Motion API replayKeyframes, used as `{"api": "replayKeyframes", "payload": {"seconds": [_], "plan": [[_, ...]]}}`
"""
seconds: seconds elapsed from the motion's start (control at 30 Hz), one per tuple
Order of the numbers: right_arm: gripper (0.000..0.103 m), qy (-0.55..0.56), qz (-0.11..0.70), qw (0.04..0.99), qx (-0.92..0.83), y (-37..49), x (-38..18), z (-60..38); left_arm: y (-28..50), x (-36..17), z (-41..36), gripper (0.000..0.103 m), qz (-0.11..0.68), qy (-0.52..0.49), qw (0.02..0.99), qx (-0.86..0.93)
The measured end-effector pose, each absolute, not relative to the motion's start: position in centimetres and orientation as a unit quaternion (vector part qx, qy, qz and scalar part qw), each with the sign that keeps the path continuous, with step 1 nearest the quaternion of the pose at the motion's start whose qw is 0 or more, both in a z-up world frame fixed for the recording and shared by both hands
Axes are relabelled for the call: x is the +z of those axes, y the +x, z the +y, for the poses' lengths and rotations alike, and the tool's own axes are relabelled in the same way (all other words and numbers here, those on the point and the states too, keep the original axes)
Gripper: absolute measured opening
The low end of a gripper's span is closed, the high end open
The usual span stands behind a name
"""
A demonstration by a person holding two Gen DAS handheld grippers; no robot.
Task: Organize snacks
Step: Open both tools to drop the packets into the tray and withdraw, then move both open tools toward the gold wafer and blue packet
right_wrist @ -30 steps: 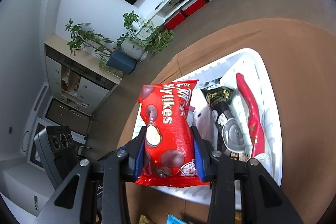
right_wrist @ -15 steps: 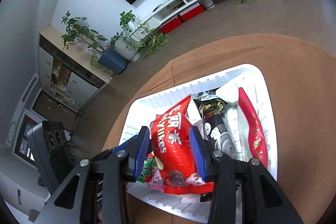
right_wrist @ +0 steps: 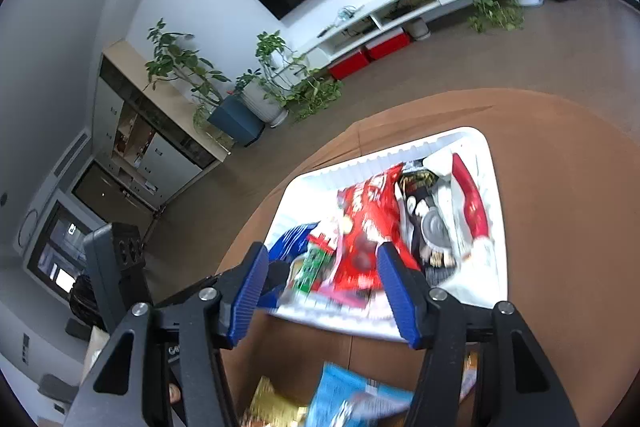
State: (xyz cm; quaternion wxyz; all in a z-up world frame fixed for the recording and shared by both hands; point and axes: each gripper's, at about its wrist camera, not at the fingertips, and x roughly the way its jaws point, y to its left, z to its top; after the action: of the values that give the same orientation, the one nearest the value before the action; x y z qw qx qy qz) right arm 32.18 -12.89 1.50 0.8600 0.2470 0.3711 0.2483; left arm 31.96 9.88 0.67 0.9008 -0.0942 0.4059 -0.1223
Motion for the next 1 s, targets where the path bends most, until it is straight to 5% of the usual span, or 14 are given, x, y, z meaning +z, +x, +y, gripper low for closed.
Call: {"api": "replayKeyframes", "payload": {"seconds": [0.43,1.0], "plan": [[0.068,0.179,0.362,0.884,0.234,21.6,-0.2,-13.6,21.4,-0.2,8.8,0.05,0.408,-0.029,0.901,-0.141],[0.072,0.193,0.378,0.878,0.221,20.3,-2.9,-14.6,18.6,-4.3,4.8,0.057,0.444,0.194,0.843,-0.235]]}}
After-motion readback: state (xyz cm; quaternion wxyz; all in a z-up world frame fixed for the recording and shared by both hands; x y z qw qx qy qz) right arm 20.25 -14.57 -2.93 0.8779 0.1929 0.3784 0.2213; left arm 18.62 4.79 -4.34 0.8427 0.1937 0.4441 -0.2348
